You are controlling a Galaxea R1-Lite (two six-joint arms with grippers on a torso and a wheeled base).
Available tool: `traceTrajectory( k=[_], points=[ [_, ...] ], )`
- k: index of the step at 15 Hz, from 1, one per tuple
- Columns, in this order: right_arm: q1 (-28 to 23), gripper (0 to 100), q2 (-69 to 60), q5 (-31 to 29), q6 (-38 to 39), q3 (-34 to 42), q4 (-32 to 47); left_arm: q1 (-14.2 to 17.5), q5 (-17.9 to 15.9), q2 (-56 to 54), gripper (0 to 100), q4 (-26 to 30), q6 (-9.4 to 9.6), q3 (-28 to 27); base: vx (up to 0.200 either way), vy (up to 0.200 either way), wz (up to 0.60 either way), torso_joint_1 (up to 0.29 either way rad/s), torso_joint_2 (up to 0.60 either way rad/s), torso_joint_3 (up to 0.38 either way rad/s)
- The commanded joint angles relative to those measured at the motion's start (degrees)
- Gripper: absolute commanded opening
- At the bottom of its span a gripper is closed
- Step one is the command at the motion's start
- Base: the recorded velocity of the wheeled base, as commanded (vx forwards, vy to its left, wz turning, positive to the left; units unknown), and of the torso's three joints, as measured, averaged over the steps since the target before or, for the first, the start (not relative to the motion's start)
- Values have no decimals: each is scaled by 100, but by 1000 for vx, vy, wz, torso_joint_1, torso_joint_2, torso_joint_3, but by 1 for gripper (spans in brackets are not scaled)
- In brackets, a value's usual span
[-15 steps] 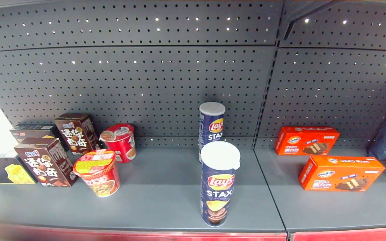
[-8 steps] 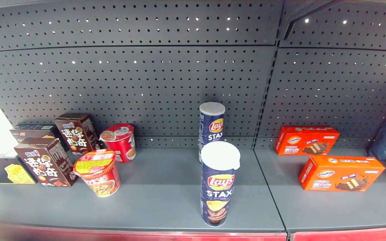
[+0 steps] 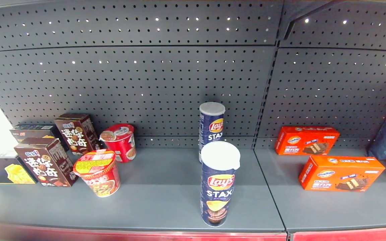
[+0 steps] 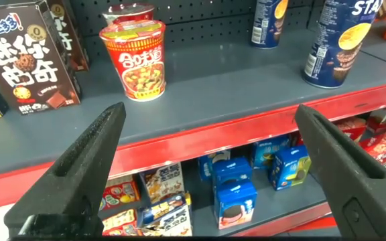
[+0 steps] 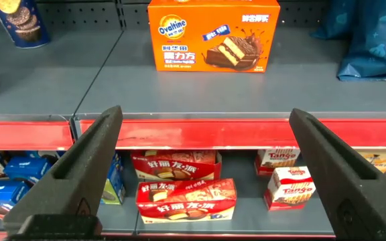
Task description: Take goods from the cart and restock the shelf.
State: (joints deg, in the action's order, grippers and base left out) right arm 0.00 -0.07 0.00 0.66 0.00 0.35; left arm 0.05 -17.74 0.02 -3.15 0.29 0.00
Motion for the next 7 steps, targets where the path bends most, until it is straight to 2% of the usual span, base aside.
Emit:
traceTrajectory(
  k=[1, 7],
  points=[
    [0, 100, 7, 0, 4, 0, 0, 4, -10, -2, 100, -2, 6, 0, 0, 0, 0, 0, 0, 0],
    [0, 100, 7, 9, -22, 0, 0, 4, -10, -2, 100, -2, 23, 0, 0, 0, 0, 0, 0, 0]
  ],
)
